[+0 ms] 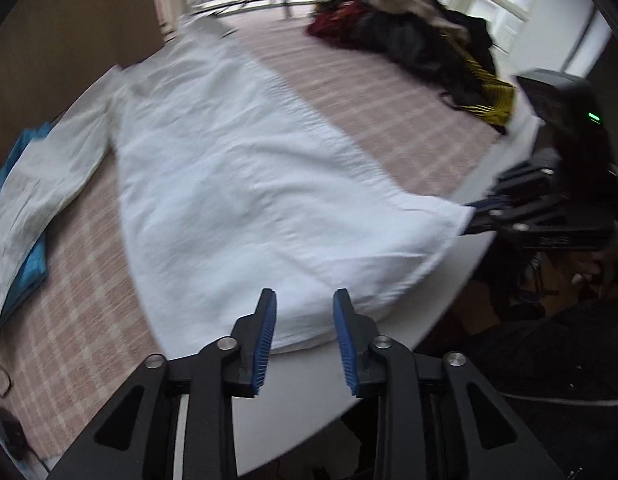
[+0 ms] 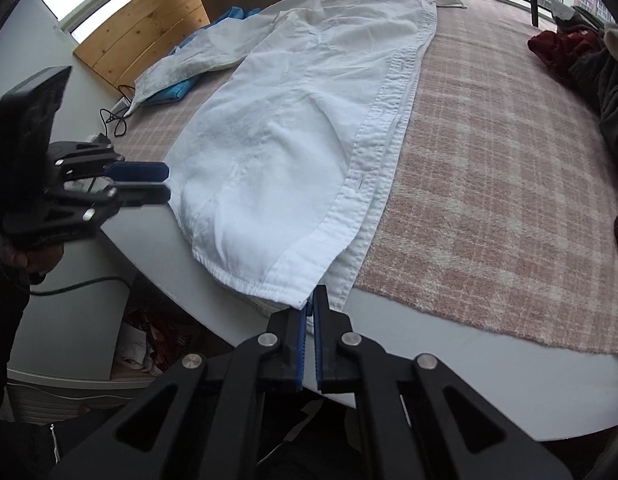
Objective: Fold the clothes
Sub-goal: 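Pinch the white shirt hem corner with the right gripper and tug it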
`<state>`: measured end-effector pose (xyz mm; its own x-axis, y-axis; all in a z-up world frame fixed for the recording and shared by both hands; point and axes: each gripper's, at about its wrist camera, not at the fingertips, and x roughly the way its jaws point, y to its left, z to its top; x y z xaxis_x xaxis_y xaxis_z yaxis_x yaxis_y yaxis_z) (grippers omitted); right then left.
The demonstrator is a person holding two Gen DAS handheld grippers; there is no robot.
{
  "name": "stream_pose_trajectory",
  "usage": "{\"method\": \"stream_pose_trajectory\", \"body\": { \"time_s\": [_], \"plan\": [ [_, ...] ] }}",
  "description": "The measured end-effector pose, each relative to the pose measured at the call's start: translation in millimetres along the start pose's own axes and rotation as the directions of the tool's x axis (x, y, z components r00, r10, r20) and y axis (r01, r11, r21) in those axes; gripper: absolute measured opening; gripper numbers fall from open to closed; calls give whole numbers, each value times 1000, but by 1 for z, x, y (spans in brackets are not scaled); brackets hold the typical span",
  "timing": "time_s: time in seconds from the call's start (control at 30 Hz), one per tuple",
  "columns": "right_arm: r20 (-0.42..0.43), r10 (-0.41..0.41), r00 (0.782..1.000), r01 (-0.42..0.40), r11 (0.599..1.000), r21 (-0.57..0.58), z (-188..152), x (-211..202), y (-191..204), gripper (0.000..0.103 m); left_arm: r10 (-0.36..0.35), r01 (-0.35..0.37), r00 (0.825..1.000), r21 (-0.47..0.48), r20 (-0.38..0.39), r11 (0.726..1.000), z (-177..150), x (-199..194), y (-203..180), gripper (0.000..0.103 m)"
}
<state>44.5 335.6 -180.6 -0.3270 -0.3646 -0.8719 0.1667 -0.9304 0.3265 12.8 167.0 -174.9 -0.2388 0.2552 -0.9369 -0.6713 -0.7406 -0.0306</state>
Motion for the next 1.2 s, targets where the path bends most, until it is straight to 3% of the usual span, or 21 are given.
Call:
{"method": "stream_pose_trajectory", "body": {
  "time_s": [0.17,0.33,0.37,0.53,0.97,1.1,1.2],
  "plan": [
    [-3,40,999,-40,998,39,-5,5,-5,3,-53,50,999,162,12,986,16,0,-54,40],
    [5,52,999,-52,998,41,-4,2,-3,3,-105,95,994,315,17,944,32,0,-106,40],
    [5,55,998,-55,998,40,-4,2,-2,3,-101,89,995,297,24,951,32,-1,-101,39],
    [-3,58,998,-58,997,48,-6,1,-4,4,-79,65,995,204,59,977,35,-6,-72,6],
    [-15,46,999,-46,999,14,-10,-2,1,3,-6,12,990,-44,139,999,42,-21,2,4],
    [-43,-29,999,27,998,-49,-11,1,6,3,-8,15,989,-45,146,999,35,-25,6,4],
    [-58,-58,997,57,998,-33,-9,3,-3,4,-15,23,988,-50,157,998,35,-27,6,4]
  ]
}}
